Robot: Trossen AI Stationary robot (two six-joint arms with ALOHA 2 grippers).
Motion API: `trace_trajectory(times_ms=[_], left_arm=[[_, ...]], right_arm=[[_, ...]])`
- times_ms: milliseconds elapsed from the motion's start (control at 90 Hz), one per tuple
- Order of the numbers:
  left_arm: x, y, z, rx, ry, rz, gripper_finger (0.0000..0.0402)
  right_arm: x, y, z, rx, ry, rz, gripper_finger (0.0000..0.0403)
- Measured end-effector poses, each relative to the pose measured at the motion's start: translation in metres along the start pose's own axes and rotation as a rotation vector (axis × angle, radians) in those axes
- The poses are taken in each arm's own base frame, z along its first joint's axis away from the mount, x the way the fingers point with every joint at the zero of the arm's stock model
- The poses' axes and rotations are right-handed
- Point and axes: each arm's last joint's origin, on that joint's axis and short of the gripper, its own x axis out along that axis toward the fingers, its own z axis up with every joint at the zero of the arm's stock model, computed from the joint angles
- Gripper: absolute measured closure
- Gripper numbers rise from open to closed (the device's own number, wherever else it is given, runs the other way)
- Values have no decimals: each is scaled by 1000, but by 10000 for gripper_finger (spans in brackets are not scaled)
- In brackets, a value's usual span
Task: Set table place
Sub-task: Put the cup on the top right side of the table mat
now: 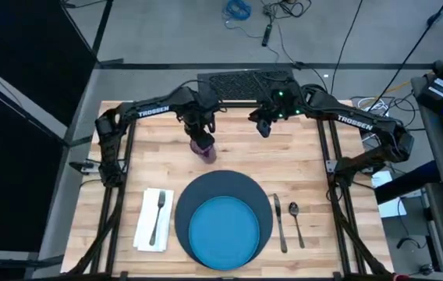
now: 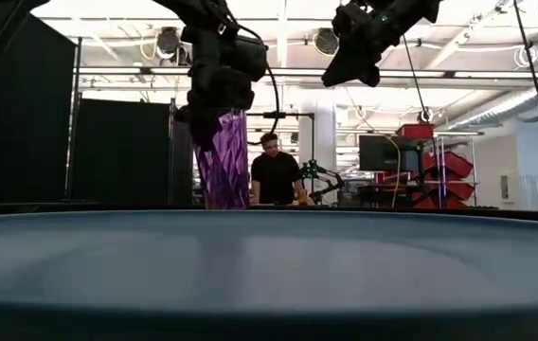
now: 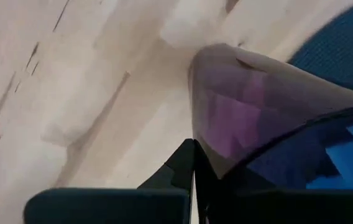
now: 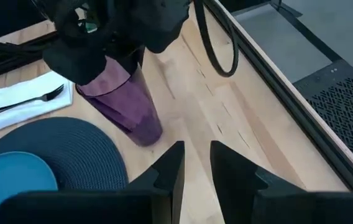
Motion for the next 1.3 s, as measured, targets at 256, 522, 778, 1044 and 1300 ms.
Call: trace_trajectory(times_ms=[256,522,778,1044,1300], left_arm=[[-25,-8,7,72,-88,-14,349],[-44,-12,11,82,-154,-23,312],[-47,-12,13,87,-189,-7,308],[-52,-9,13,110,-201,103,308],[-98,-10,-3,159,-279,260,308]], right_arm=[[0,0,0,-6,1,1,339],[0,0,-4,6,36,2,339],[0,0,-5,9,46,3,339],[2,2,1,5,-6,-51,339],[25,18,5,-39,-45,-31,339]])
